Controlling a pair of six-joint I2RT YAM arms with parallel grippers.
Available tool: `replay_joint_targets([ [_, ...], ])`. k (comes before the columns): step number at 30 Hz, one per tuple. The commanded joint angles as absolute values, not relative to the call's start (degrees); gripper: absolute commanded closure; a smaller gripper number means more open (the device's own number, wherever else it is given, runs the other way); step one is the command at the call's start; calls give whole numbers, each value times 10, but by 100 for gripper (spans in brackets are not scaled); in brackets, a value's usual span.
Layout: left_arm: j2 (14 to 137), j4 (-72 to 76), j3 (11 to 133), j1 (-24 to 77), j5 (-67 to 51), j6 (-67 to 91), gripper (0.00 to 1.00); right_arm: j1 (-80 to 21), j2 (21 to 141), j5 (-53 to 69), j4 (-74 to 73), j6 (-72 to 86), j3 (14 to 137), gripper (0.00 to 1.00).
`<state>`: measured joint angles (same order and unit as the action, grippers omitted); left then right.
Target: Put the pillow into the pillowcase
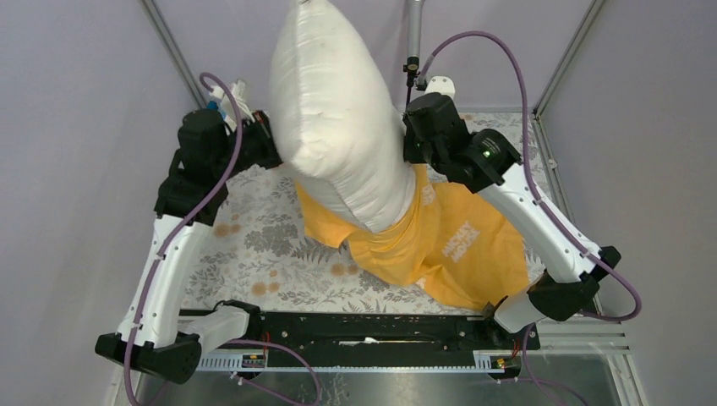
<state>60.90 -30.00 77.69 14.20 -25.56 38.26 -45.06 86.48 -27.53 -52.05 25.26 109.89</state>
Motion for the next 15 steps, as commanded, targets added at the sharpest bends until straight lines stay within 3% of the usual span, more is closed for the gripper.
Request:
replay_joint_targets([
  [1, 627, -319, 993, 144, -277, 402, 100, -438, 890, -254, -479, 254, 1068, 100],
  [3, 672, -348, 1053, 144, -268, 404, 100, -438, 881, -244, -480, 258, 1082, 100],
  [6, 711, -350, 1035, 146, -278, 405, 100, -438, 869, -235, -493, 250, 1160, 100],
  [11, 688, -353, 958, 211, -282, 370, 100, -416, 945, -276, -559, 197, 1424, 100],
  [13, 675, -373, 998, 233, -280, 360, 100, -414, 993, -272, -592, 192, 1499, 100],
  [15, 668, -387, 1075, 236, -253, 363, 100, -415, 1022, -239, -632, 210, 1498, 100],
])
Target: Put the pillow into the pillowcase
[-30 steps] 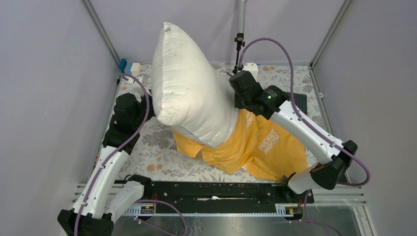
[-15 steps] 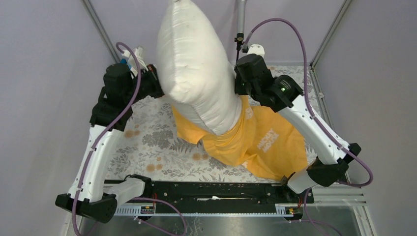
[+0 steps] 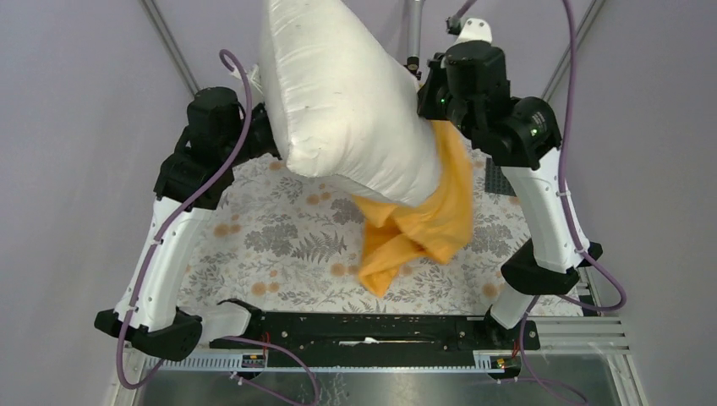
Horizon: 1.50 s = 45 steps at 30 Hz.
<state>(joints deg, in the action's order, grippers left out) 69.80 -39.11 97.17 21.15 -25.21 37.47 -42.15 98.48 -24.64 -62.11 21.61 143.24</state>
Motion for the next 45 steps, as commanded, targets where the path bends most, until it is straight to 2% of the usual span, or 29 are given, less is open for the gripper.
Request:
replay_joint_targets([
  [1, 673, -398, 1129, 236, -230, 363, 100, -419, 1024, -225, -643, 222, 1475, 100],
  [4, 717, -396, 1246, 236, -183, 374, 100, -449, 967, -239, -564, 233, 1317, 100],
  [6, 750, -387, 1278, 236, -184, 392, 100, -450, 921, -240, -511, 231, 1240, 100],
  [9, 777, -371, 1222, 264, -242, 401, 100, -440, 939, -272, -557, 215, 1340, 100],
  [11, 768, -374, 1168, 322, -195, 379, 100, -429, 971, -267, -589, 202, 1430, 100],
  [13, 770, -384, 1172, 329, -187, 371, 100, -429, 988, -259, -609, 199, 1483, 100],
  [16, 784, -411, 1225, 330, -162, 359, 100, -428, 981, -222, -612, 216, 1429, 100],
  [19, 806, -434, 1269, 330, -145, 352, 100, -429, 918, -210, -532, 229, 1257, 100],
  [21, 805, -424, 1237, 330, -138, 354, 100, -428, 880, -212, -485, 232, 1163, 100],
  [27, 760, -361, 1011, 325, -135, 335, 100, -418, 829, -274, -457, 230, 1045, 100],
  [32, 727, -346, 919, 255, -160, 329, 100, -410, 786, -221, -423, 238, 944, 100],
  [37, 708, -334, 885, 241, -153, 306, 100, -411, 704, -141, -357, 243, 806, 100],
  [42, 696, -331, 869, 239, -163, 298, 100, -411, 682, -69, -386, 215, 784, 98],
  [45, 686, -326, 865, 239, -176, 299, 100, -412, 673, -23, -408, 203, 784, 92],
])
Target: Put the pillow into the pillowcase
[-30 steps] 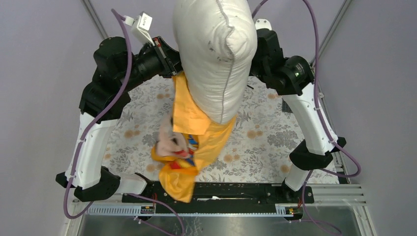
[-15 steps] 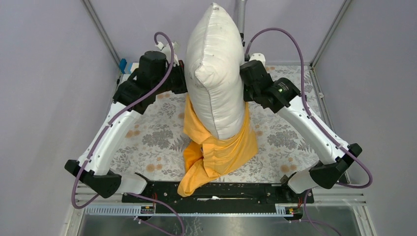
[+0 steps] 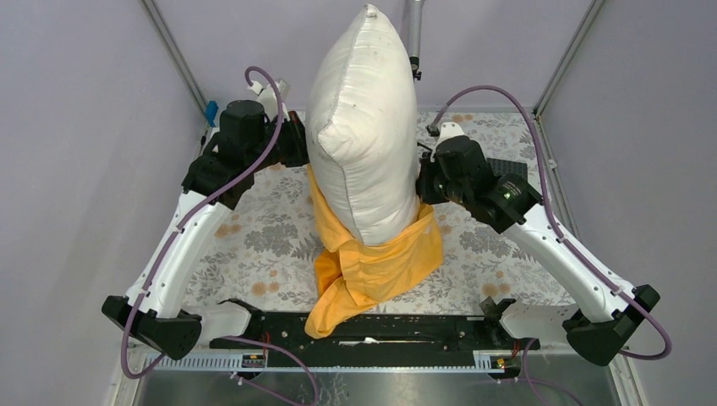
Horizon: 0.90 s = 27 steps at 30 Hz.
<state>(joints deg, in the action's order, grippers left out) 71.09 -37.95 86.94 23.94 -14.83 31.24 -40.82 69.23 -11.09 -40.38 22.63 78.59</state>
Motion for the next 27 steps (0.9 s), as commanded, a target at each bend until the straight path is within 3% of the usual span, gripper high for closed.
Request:
replay_joint_targets([
  [1, 684, -325, 863, 239, -176, 300, 100, -412, 673, -7, -415, 202, 786, 88],
  [5, 681, -324, 860, 239, -178, 302, 100, -418, 679, 30, -447, 203, 795, 75],
  [9, 681, -324, 859, 240, -180, 302, 100, -433, 679, -13, -495, 206, 801, 64],
  [13, 679, -324, 857, 239, -181, 302, 100, -435, 668, -54, -542, 205, 792, 60],
  [22, 681, -319, 855, 239, -187, 305, 100, -464, 651, 24, -580, 186, 764, 42],
  [25, 680, -316, 852, 240, -188, 307, 100, -466, 651, 40, -584, 182, 768, 46],
  [27, 678, -316, 851, 240, -189, 308, 100, -466, 648, 62, -579, 181, 768, 62],
])
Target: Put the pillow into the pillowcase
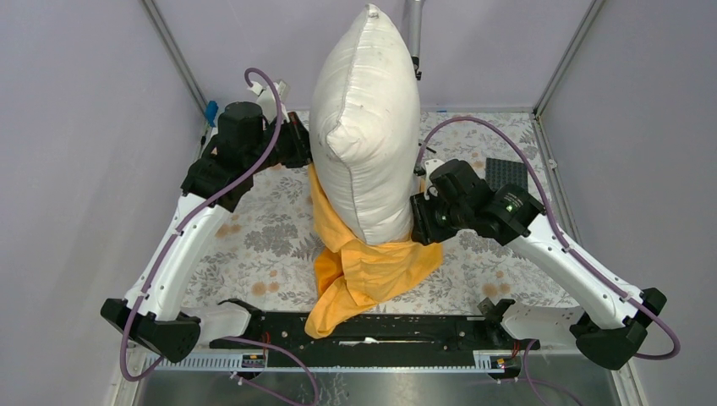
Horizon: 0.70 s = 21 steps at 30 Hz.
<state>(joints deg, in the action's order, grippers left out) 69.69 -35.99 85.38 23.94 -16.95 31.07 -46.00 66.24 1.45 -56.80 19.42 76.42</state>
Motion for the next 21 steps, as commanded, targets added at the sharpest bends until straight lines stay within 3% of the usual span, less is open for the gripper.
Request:
replay_joint_targets([
  [1, 678, -315, 851, 239, -189, 308, 100, -466, 647, 74, -575, 181, 769, 70],
  [5, 676, -317, 851, 239, -189, 308, 100, -466, 645, 111, -568, 178, 787, 100],
  [11, 672, -312, 844, 240, -201, 313, 100, -467, 627, 214, -516, 180, 810, 100],
  [12, 671, -308, 840, 240, -210, 319, 100, -468, 628, 218, -507, 184, 809, 94],
  [15, 663, -285, 822, 246, -237, 343, 100, -474, 645, 221, -485, 199, 789, 92],
  [21, 654, -279, 807, 283, -215, 362, 100, -491, 624, 339, -307, 274, 718, 88],
])
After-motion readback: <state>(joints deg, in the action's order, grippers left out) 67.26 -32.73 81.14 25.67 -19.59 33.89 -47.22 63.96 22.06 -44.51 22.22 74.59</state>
